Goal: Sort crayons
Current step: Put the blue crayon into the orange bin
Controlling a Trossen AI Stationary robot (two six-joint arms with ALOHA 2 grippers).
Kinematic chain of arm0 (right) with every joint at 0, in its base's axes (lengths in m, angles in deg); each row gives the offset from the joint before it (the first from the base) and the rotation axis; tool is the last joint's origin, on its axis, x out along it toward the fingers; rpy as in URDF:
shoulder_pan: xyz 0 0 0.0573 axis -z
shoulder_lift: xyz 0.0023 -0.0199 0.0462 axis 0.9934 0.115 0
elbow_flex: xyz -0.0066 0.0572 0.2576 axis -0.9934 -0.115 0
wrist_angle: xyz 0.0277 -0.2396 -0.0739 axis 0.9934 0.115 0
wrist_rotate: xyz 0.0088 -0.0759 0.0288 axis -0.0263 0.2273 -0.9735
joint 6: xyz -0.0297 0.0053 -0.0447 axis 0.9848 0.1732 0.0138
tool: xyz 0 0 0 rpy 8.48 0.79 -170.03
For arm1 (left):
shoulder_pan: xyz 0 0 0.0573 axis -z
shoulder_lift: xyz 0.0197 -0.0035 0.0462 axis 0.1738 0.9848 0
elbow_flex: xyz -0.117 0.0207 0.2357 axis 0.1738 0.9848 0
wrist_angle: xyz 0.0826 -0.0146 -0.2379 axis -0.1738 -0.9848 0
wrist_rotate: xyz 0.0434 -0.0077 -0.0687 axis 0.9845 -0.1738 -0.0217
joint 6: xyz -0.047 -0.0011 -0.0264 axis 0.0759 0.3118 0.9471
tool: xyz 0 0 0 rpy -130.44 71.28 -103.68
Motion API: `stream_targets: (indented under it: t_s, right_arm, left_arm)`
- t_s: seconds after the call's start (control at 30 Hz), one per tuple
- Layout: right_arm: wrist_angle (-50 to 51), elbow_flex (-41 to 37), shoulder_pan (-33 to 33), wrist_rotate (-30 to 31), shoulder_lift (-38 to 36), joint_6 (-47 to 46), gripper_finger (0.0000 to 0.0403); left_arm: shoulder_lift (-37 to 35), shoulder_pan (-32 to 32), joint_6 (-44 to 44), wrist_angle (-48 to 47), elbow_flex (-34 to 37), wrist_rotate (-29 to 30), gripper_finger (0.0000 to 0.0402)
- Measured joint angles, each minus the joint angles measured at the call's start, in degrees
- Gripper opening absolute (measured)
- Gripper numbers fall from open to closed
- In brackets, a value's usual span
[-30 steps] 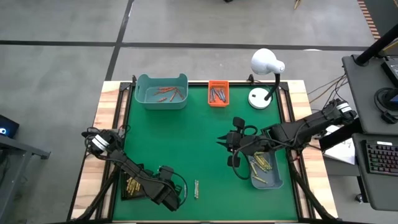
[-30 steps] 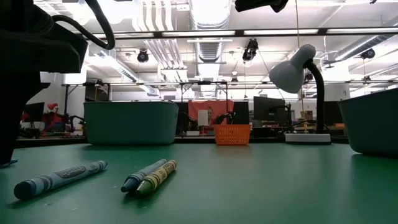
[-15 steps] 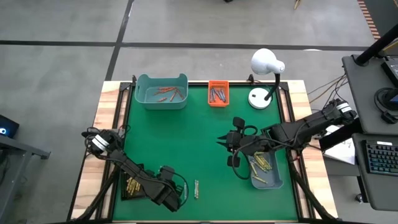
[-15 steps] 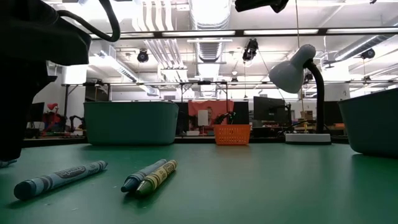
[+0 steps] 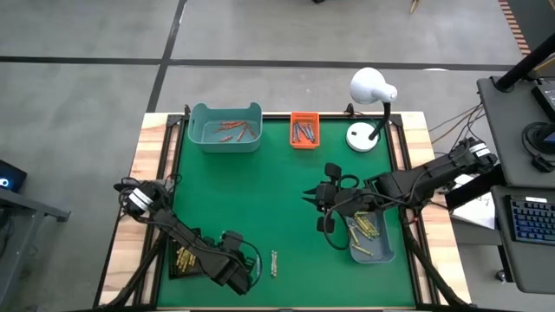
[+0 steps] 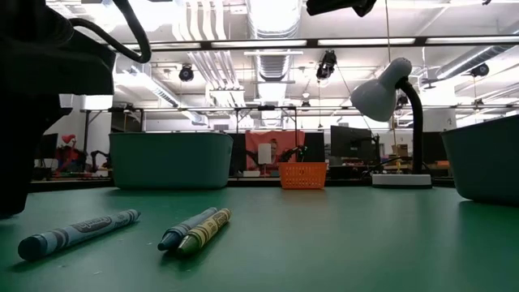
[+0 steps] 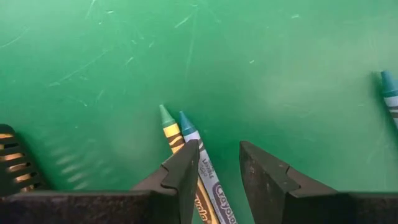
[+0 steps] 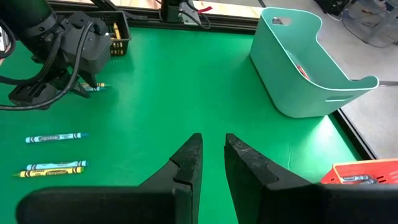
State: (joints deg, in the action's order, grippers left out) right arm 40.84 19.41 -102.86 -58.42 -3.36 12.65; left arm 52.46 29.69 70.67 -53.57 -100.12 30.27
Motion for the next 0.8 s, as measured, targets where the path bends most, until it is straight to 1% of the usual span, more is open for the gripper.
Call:
stream_targets:
  t_s: [0.3,0.5,0.8]
  right_arm:
    - [0.0,0.0,0.0,0.0,0.0,-0.7,0.0057]
    - [0.0,0.0,0.0,0.0,0.0,-0.9,0.0057]
    - [0.0,0.0,0.0,0.0,0.0,-1.6,0.0057]
  left_arm:
    - [0.6,0.1,-0.1,0.1,-0.1,0.1,0.0101]
    - [0.9,0.0,-0.8,1.1,-1.2,2.6,0.0101]
    - [0.8,0.1,-0.8,0.3,-1.7,1.8,0.0101]
